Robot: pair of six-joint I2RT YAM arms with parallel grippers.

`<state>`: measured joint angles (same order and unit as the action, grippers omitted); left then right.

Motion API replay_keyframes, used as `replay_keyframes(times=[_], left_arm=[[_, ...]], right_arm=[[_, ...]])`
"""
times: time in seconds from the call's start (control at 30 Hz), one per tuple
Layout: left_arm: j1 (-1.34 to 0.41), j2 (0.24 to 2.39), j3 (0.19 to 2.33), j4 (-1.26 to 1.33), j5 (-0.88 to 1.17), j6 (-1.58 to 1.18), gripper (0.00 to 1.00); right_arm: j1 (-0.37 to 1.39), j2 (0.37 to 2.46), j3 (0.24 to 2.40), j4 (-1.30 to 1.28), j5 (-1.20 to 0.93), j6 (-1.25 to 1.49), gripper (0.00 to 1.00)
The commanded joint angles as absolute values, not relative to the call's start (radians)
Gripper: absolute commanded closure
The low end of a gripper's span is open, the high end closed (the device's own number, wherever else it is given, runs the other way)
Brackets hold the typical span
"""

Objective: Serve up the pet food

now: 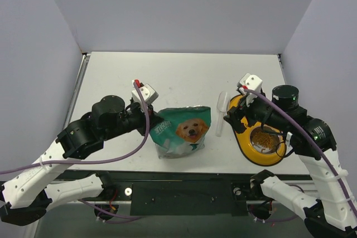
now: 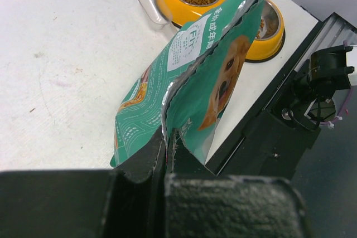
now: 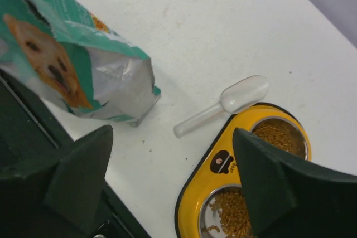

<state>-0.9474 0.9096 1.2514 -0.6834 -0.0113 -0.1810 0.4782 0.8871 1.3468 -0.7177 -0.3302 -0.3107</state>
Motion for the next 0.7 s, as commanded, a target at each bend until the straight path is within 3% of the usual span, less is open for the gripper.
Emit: replay_keyframes(times=[0.0, 0.13, 0.27, 0.4, 0.67], left_arm=[[-0.939, 0.897, 1.324, -0.715, -0.035, -0.183, 1.0], [-0.939, 0.905, 1.324, -0.696, -0.015, -0.187, 1.0], [-0.939, 0.922, 1.338, -0.698, 0.0, -0.183, 1.0], [-0.939, 0.926, 1.342, -0.696, 0.035, -0.19, 1.0], [-0.937, 0.945, 1.358, -0.726, 0.048, -0.198, 1.0]], right_arm=[[0.476, 0.885, 1.345, -0.688, -0.489, -0.152, 0.13], [0.477, 0.906, 1.302, -0.5, -0.566, -0.058, 0.12], [0.517, 0.998, 1.339, -0.442, -0.67, -0.044, 0.21], [0.646, 1.057, 1.37, -0.451, -0.606, -0.097, 0.26], [0.692, 1.095, 1.361, -0.382, -0.514, -0.083, 0.58]])
